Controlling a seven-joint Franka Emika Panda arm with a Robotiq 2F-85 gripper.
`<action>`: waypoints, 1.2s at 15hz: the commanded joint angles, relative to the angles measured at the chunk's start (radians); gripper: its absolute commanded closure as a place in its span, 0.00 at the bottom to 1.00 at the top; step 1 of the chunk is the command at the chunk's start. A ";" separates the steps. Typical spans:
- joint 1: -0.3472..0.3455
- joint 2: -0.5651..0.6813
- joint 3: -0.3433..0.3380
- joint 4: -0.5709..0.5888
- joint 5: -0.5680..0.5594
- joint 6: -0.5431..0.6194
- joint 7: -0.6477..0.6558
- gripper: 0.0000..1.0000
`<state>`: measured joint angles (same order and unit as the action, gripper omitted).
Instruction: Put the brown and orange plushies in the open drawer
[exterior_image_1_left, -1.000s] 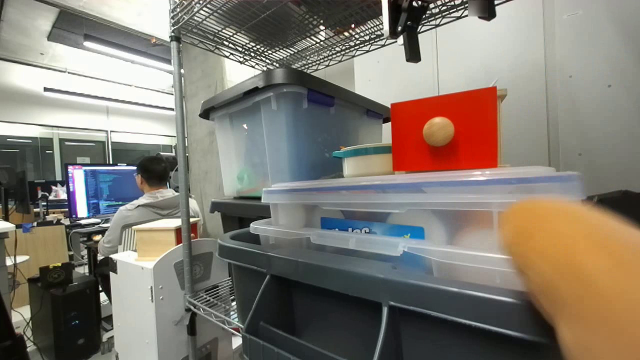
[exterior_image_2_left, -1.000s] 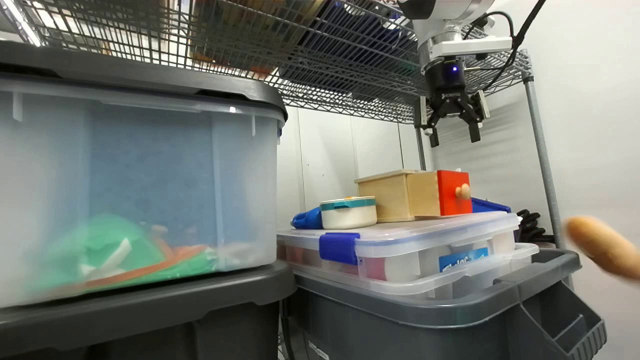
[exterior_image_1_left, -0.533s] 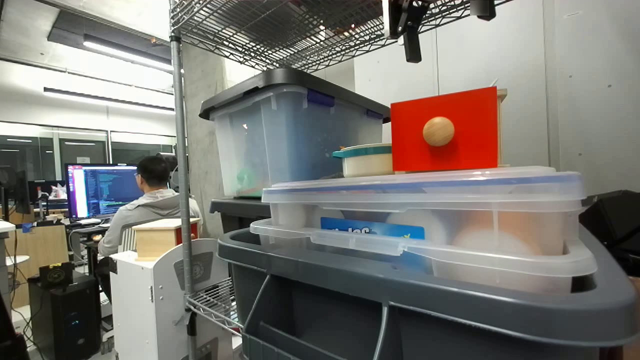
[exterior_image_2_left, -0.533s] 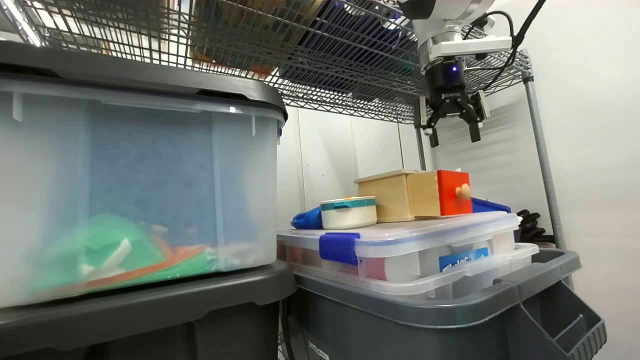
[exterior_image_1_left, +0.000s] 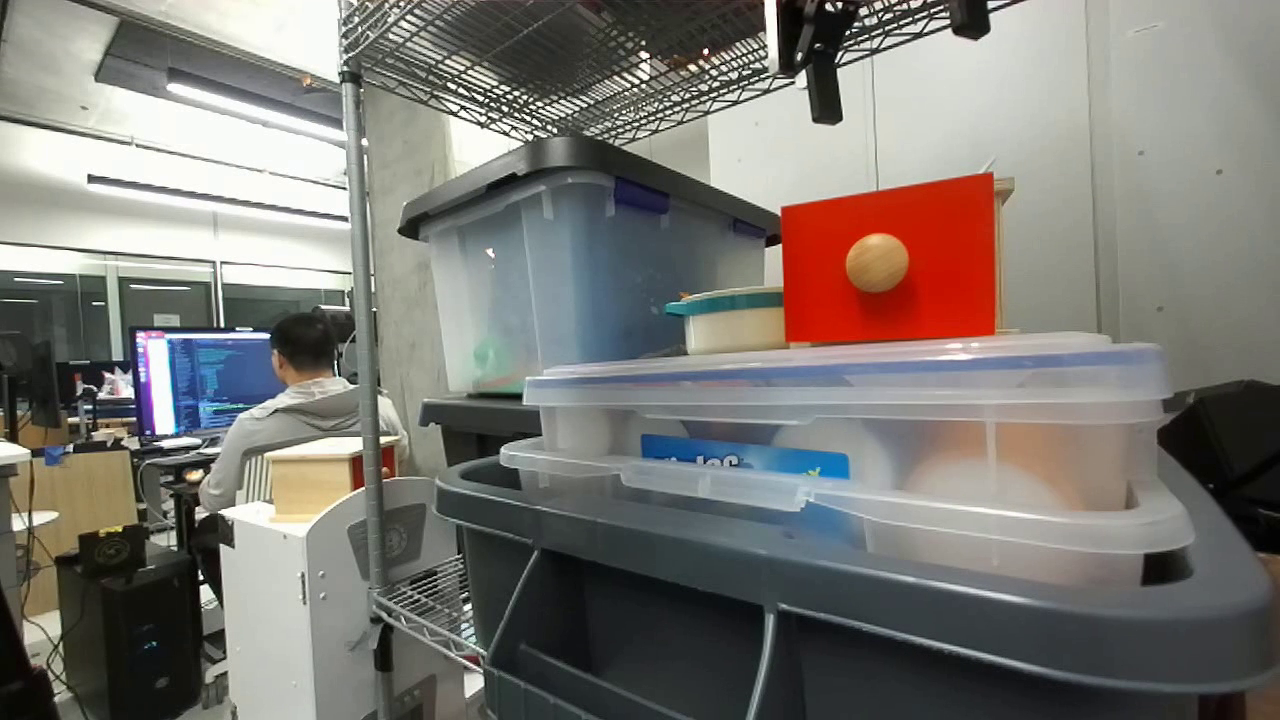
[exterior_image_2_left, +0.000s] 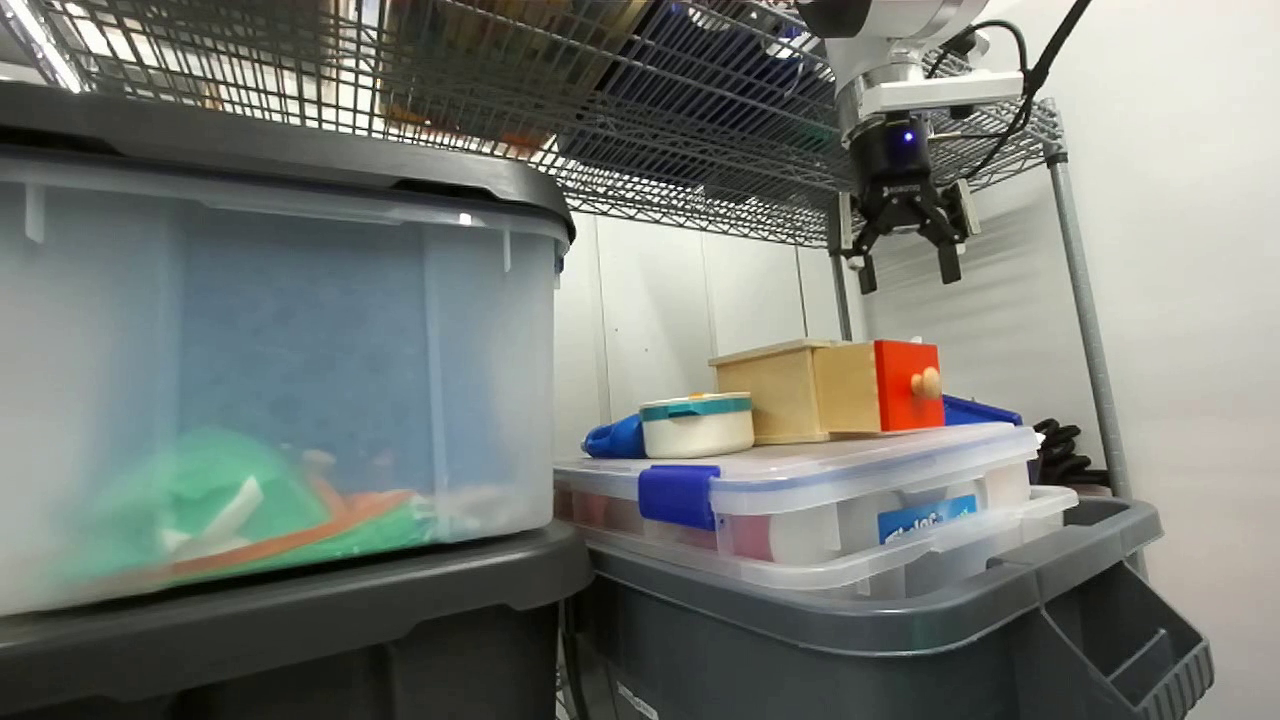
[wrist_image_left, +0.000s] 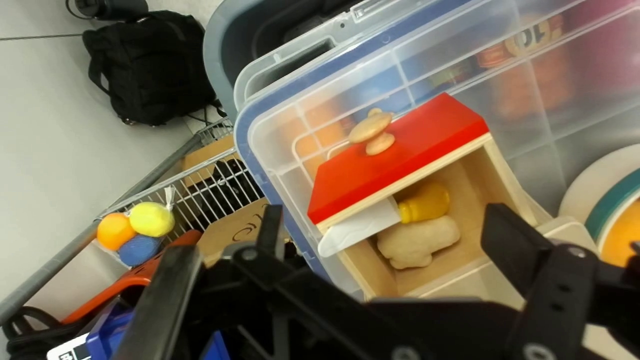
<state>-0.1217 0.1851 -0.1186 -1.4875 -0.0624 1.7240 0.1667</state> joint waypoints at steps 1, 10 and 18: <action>0.012 -0.007 0.004 0.012 0.006 -0.040 0.020 0.00; 0.036 -0.085 0.017 -0.126 0.000 0.002 0.004 0.00; 0.059 -0.166 0.039 -0.297 0.002 0.093 0.000 0.00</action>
<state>-0.0672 0.0790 -0.0890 -1.7060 -0.0601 1.7759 0.1669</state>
